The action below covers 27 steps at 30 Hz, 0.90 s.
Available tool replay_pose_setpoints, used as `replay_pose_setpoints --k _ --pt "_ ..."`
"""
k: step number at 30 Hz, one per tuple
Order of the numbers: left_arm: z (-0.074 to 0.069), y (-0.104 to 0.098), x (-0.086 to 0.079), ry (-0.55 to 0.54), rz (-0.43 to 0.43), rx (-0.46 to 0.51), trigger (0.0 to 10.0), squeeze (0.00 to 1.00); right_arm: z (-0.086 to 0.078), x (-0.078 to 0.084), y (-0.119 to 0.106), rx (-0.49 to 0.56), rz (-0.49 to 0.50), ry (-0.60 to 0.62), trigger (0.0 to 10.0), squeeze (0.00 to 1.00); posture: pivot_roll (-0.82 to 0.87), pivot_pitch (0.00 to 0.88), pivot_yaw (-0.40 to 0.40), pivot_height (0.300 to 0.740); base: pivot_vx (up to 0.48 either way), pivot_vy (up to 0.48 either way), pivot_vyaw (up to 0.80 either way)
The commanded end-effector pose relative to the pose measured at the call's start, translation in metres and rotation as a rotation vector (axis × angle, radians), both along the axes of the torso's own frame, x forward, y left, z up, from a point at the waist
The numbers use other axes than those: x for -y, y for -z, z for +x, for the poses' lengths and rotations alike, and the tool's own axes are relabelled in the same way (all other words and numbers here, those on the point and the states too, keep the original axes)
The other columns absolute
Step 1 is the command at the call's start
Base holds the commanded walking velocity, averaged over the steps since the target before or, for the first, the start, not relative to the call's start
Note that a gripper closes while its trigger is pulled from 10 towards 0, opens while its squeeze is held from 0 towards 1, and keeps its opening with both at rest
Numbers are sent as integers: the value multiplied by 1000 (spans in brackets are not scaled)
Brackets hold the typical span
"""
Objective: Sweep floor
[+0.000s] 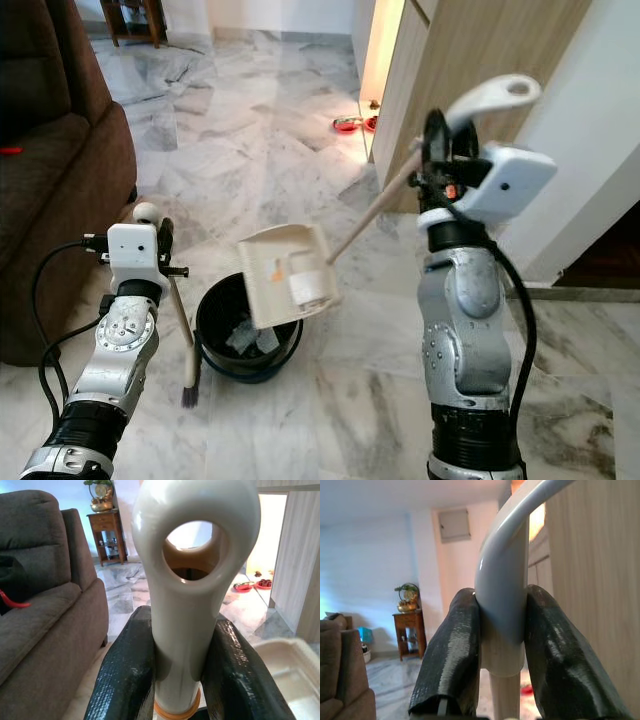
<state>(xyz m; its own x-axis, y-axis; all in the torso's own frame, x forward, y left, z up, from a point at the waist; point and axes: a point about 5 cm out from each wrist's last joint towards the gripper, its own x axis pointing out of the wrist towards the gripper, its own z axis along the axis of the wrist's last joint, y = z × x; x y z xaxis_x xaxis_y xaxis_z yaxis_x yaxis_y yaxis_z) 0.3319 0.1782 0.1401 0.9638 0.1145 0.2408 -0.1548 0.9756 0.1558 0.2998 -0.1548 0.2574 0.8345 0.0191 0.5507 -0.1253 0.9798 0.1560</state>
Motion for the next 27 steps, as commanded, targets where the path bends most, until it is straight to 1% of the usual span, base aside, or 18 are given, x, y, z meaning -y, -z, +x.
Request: replay_pose_setpoints --k 1,4,7,10,11,12,15,16,18,19,22,27 --pt "0 -11 4 20 6 56 10000 0 -12 -8 -27 153 1 -21 10000 0 87 107 -73 740 0 0 0" --pt "-1 -11 3 20 6 58 10000 0 -17 -21 -30 172 20 -57 10000 0 87 108 -74 740 0 0 0" --pt "-1 -12 3 20 6 62 10000 0 -25 -41 -31 178 27 -129 10000 0 88 109 -76 740 0 0 0" --pt "-1 -12 3 19 5 64 10000 0 -30 -51 -30 178 21 -169 10000 0 88 110 -77 740 0 0 0" --pt "-1 -12 3 19 5 64 10000 0 -30 -51 -30 178 21 -169 10000 0 88 110 -77 740 0 0 0" --pt "-1 -12 3 20 5 64 10000 0 -34 -60 -28 182 -12 -200 10000 0 88 111 -77 740 0 0 0" --pt "-1 -12 3 21 5 65 10000 0 -40 -68 -27 194 -45 -226 10000 0 86 111 -76 740 0 0 0" --pt "-2 -12 3 22 4 65 10000 0 -44 -73 -25 198 -49 -247 10000 0 86 112 -77 740 0 0 0" --pt "-2 -12 3 22 4 66 10000 0 -47 -78 -24 203 -79 -264 10000 0 87 111 -78 740 0 0 0" --pt "-2 -12 3 22 4 66 10000 0 -47 -78 -24 203 -79 -264 10000 0 87 111 -78 740 0 0 0" --pt "-2 -12 3 22 4 67 10000 0 -54 -87 -21 218 -137 -298 10000 0 86 113 -77 740 0 0 0" --pt "-2 -12 3 24 5 67 10000 0 -58 -93 -22 238 -147 -315 10000 0 86 112 -76 740 0 0 0"
